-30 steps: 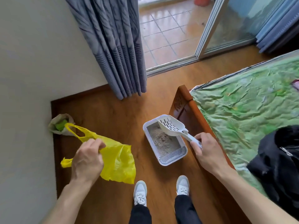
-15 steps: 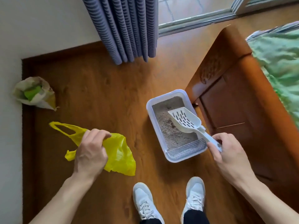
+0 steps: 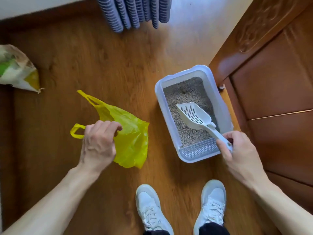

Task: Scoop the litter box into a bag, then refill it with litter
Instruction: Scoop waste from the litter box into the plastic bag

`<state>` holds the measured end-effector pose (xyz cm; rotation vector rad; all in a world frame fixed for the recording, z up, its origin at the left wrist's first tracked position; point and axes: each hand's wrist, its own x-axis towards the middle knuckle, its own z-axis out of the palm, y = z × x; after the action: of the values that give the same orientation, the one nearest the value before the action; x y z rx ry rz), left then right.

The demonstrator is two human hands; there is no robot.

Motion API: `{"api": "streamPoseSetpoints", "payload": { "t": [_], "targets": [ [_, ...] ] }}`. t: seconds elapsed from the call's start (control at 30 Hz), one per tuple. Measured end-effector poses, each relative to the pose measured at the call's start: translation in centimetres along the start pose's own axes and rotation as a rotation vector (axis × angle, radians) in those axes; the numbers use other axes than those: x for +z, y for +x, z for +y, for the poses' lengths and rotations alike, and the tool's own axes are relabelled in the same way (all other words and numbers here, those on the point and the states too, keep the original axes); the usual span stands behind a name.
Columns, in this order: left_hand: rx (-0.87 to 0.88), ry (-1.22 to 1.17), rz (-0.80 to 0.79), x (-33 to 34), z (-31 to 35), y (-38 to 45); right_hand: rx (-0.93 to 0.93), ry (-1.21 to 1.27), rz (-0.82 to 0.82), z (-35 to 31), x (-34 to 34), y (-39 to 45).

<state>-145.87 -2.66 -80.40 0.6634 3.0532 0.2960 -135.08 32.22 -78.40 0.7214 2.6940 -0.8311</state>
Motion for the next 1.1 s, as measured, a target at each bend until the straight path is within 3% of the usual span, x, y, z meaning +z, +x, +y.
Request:
{"api": "streamPoseSetpoints", "payload": {
  "t": [0.3, 0.6, 1.1],
  "targets": [
    [-0.005, 0.134, -0.237, -1.1, -1.4, 0.3, -0.05, -0.011, 0.018, -1.5, -1.3, 1.3],
    [-0.248, 0.238, -0.411, 0.7, -1.1, -0.5, -0.054, 0.015, 0.026, -1.6, -0.1, 1.3],
    [-0.24, -0.059, -0.304, -3.2, 4.1, 1.3, -0.061, 0.043, 0.117, -3.6, -2.3, 1.4]
  ]
}}
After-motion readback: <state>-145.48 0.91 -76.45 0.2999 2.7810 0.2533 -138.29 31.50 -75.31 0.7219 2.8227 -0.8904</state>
